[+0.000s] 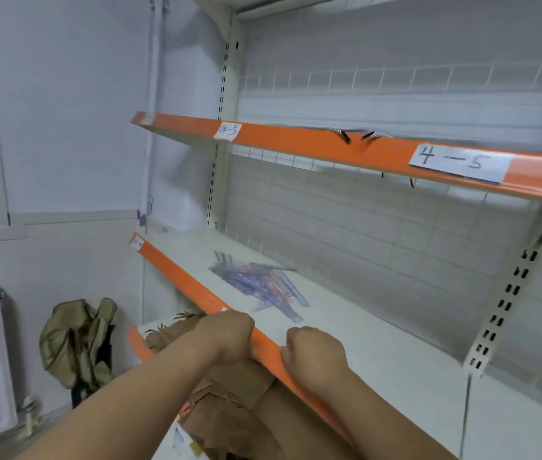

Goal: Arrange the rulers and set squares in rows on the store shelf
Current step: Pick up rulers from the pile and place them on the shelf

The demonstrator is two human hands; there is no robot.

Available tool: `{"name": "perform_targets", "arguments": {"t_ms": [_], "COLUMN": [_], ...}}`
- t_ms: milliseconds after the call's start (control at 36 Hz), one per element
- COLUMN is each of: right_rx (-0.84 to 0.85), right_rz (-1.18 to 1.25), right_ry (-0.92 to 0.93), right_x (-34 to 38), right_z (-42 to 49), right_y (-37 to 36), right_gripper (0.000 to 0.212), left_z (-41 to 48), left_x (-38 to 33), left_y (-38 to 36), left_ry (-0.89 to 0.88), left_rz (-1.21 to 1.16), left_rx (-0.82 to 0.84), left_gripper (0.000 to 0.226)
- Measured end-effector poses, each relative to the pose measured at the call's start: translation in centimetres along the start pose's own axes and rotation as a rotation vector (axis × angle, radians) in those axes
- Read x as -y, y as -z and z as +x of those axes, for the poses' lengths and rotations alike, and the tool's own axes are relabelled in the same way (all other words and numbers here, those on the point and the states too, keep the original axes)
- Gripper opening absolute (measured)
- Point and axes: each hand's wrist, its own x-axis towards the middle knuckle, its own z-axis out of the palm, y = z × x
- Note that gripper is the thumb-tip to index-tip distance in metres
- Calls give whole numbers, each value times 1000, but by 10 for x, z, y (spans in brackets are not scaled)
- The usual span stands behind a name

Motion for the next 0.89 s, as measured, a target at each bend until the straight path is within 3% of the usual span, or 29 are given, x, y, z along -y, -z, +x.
{"name": "perform_targets", "arguments": {"t_ms": [417, 500, 889], "right_rx": [14, 18, 49], "right_rz": [-18, -21, -45], "right_ry": [-35, -88, -386], "right_x": [-16, -16, 4], "right_z": [100, 115, 189], "right_y": [-25, -27, -53], "right_gripper": [32, 30, 25], "left_z": [100, 118, 218], "left_x": [63, 76, 150], "left_y": [6, 5, 16], "left_ry": [37, 15, -156], "left_rz": [-1, -4, 100], "left_rx": [21, 22, 15], "left_gripper": [26, 21, 41]}}
